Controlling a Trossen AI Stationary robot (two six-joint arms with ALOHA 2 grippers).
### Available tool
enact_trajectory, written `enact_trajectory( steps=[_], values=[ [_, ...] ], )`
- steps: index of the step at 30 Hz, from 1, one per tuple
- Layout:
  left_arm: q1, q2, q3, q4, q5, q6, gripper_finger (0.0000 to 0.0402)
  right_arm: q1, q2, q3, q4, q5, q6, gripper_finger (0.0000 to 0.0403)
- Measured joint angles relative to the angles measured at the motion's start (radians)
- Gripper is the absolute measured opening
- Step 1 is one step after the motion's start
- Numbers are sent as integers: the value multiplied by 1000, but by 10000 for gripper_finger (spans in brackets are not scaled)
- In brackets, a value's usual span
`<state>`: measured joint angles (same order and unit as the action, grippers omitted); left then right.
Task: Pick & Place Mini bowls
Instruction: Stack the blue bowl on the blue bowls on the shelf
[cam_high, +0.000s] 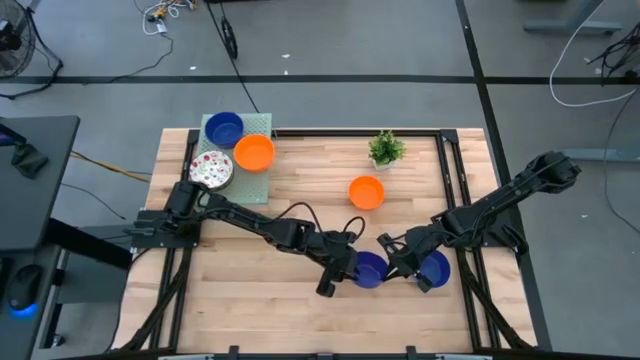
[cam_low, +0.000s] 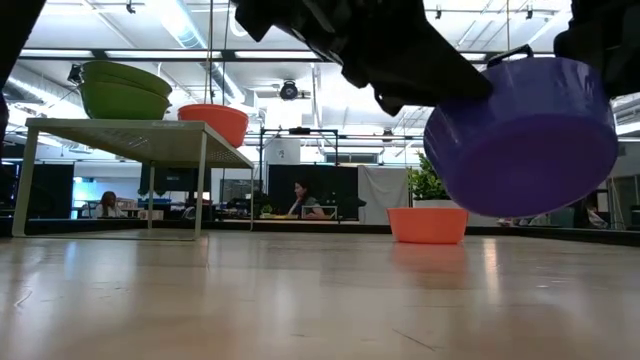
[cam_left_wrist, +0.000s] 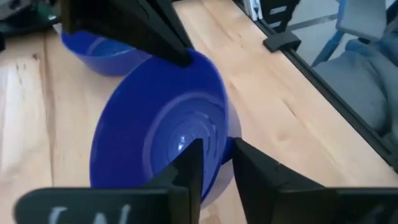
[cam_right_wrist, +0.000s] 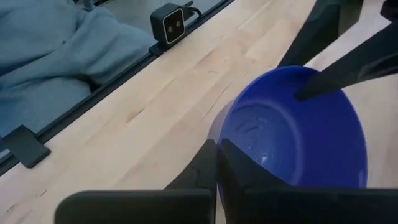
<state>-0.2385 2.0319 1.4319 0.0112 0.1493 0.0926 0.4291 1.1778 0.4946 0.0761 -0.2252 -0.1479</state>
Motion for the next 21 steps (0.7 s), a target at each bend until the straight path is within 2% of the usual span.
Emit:
enact_trajectory(
  steps=[7, 10, 14, 17, 21],
  values=[
    [0, 0, 0, -3, 97, 57, 11, 0, 0, 0, 26, 22, -7, 9],
    [-1, 0, 0, -2, 118, 61, 10, 1, 0, 0, 67, 37, -10, 23],
    [-4, 0, 0, 2, 119, 55, 6, 0, -2, 2, 189, 60, -49, 61],
    [-9, 0, 0, -2, 68, 49, 6, -1, -7, 3, 238, 70, -79, 95],
    [-24, -15, 13, -77, -40, 14, 5, 0, -50, 2, 205, 65, -70, 129]
  ],
)
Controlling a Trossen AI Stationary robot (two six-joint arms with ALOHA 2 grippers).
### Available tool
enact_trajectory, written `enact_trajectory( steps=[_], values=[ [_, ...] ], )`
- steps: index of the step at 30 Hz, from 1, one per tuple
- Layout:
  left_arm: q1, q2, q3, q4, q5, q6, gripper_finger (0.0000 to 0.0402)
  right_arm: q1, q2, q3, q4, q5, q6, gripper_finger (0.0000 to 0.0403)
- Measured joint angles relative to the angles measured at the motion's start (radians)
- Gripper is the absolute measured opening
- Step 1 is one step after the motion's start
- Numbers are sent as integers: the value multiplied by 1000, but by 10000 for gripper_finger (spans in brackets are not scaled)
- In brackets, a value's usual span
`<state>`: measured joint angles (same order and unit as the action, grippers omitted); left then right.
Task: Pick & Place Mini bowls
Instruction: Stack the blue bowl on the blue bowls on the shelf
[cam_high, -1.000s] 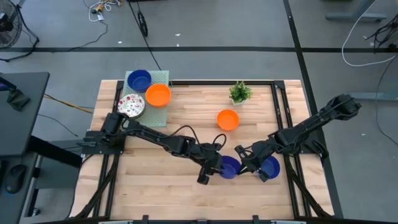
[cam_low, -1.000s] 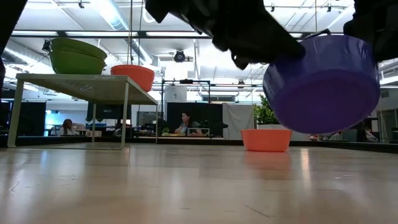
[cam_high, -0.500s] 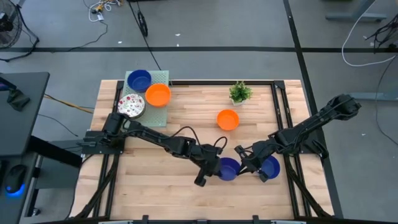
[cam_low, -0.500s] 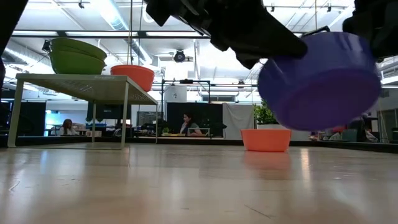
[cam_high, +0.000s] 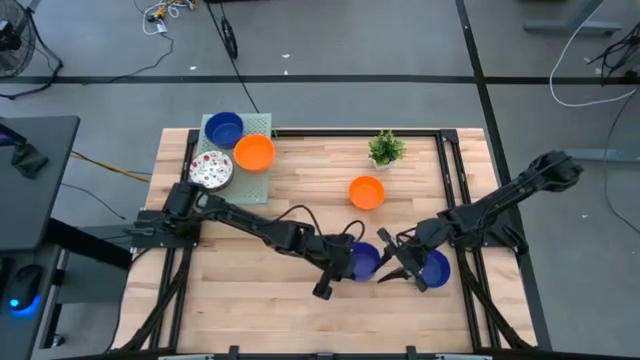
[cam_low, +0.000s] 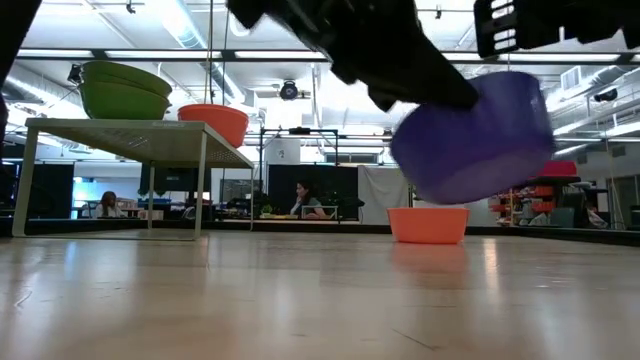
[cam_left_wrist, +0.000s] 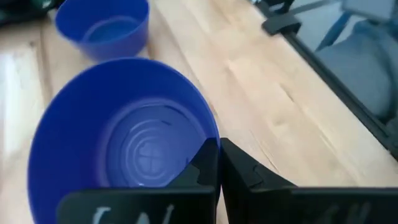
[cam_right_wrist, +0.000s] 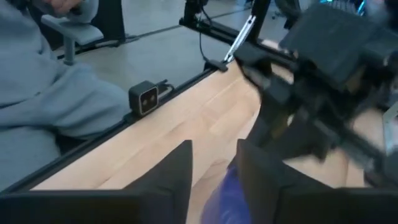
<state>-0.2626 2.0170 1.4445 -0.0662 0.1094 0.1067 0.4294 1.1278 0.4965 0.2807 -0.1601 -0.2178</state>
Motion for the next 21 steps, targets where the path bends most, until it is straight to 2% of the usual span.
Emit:
enact_trajectory(
  steps=[4, 9, 12, 17, 21],
  values=[
    [-12, -21, 104, -229, -121, -59, 6, 5, -26, 0, -82, -1, 75, 143],
    [-6, -27, 329, -588, -259, -68, 4, 30, -22, -21, -124, -2, 116, 140],
    [9, -30, 485, -803, -342, -69, 4, 43, -19, -67, -66, 30, 118, 133],
    [86, -35, 716, -1159, -482, -118, 5, 50, -19, -178, 127, 85, 132, 120],
    [192, -77, 797, -1357, -558, -186, 4, 50, -19, -239, 238, 99, 139, 112]
  ],
)
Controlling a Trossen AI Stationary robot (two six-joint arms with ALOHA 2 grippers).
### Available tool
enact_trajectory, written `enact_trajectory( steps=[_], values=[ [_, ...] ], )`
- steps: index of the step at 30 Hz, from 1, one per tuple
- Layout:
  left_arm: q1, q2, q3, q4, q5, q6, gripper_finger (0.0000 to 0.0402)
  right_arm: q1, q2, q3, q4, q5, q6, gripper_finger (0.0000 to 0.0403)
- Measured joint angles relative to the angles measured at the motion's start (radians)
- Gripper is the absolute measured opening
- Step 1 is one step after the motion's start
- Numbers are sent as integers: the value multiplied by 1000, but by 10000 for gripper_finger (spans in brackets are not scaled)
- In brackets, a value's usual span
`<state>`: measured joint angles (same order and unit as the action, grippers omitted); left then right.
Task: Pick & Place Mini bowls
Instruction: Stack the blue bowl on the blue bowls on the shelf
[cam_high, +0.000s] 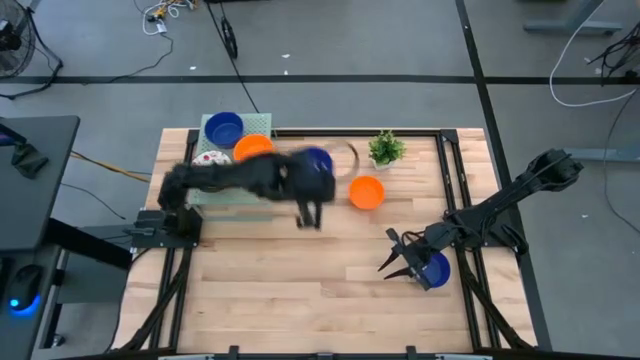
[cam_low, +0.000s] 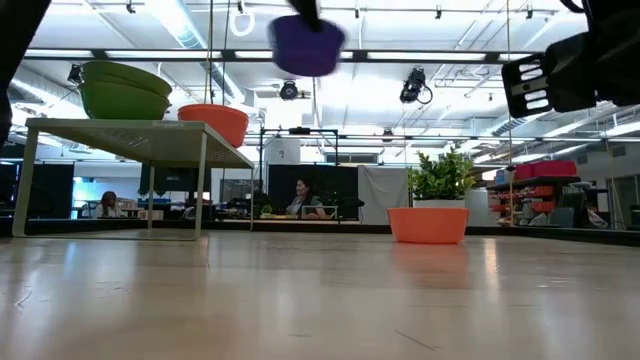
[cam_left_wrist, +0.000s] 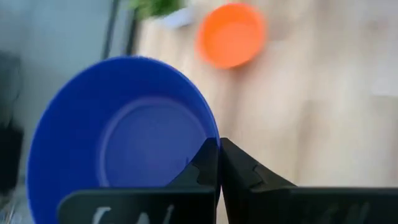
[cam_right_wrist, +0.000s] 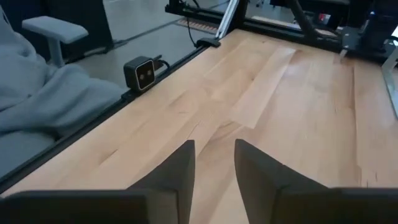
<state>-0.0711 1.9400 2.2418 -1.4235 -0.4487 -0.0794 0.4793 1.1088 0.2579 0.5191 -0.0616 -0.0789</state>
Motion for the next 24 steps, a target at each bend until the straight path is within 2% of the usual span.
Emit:
enact_trajectory(
  steps=[4, 8, 13, 17, 21, 24],
  values=[
    [140, -105, -44, -41, -7, -23, 5, 0, 0, -13, 17, 1, 0, 107],
    [294, -244, -157, -13, -29, -34, 4, 0, 0, -13, 18, 1, 0, 103],
    [475, -441, -413, 126, -40, -48, 4, 0, 0, -13, 19, 2, -8, 102],
    [606, -580, -641, 296, 18, -47, 5, -4, 0, -13, 25, 2, -17, 102],
    [711, -659, -813, 435, 98, -48, 7, -19, 0, -13, 41, 2, -19, 102],
    [764, -676, -889, 460, 118, -49, 4, -29, 0, -13, 47, 2, -19, 102]
  ],
)
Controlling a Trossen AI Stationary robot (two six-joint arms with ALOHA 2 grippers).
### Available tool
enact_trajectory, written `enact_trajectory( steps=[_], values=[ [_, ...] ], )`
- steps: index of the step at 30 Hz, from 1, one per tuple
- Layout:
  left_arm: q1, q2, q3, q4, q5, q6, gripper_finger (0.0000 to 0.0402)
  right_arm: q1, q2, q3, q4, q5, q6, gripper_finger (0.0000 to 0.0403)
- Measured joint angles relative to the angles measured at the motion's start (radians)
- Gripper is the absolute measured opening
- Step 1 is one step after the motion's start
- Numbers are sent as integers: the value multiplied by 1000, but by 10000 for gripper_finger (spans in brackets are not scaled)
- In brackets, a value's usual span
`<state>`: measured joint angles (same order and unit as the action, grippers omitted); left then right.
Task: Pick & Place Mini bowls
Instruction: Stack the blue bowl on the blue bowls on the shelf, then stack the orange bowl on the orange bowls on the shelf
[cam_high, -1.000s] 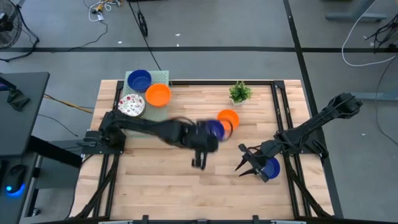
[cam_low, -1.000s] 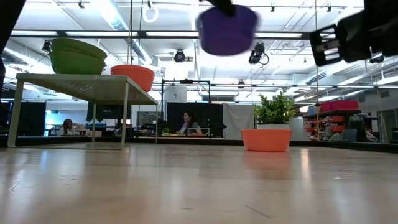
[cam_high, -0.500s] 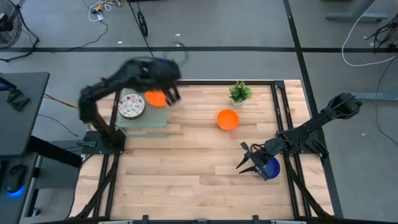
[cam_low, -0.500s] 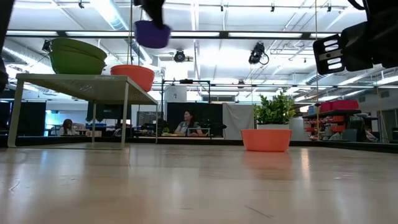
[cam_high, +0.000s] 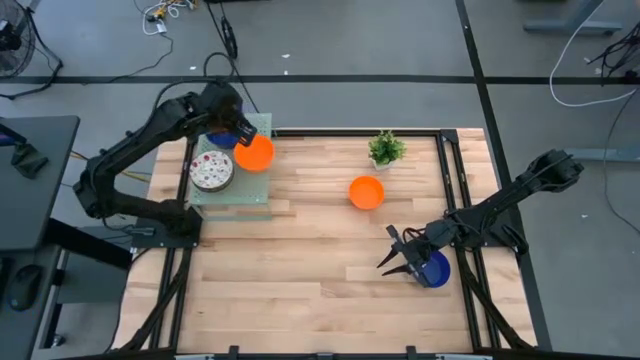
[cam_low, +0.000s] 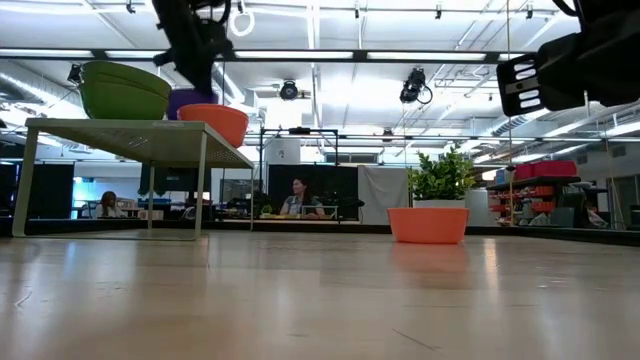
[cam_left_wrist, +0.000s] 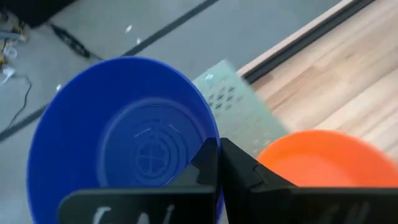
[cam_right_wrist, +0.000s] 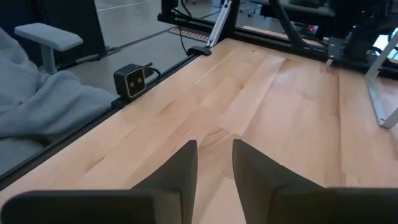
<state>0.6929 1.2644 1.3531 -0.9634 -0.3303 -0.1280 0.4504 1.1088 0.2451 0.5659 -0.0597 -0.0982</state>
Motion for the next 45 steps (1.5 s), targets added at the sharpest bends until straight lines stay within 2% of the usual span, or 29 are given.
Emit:
enact_trajectory(
  steps=[7, 15, 23, 32, 35, 42, 45],
  values=[
    [42, 0, -70, 21, 35, -19, 15, -20, 0, 0, -1, 0, -9, 102],
    [46, 1, -85, 14, 41, -45, 11, -26, 0, 0, -3, 0, -15, 102],
    [46, 6, -85, 11, 78, -66, 28, -26, 0, 0, -4, 0, -15, 102],
    [46, 5, -85, 1, 65, -78, 35, -26, 0, 0, -4, 0, -15, 102],
    [46, 5, -85, 1, 73, -79, 60, -26, 0, 0, -5, 0, -15, 102],
    [46, 5, -85, 4, 99, -78, 154, -26, 0, 0, -5, 0, -15, 102],
    [45, 5, -76, 8, 99, -74, 173, -26, 0, 0, -5, 0, -15, 102]
  ],
)
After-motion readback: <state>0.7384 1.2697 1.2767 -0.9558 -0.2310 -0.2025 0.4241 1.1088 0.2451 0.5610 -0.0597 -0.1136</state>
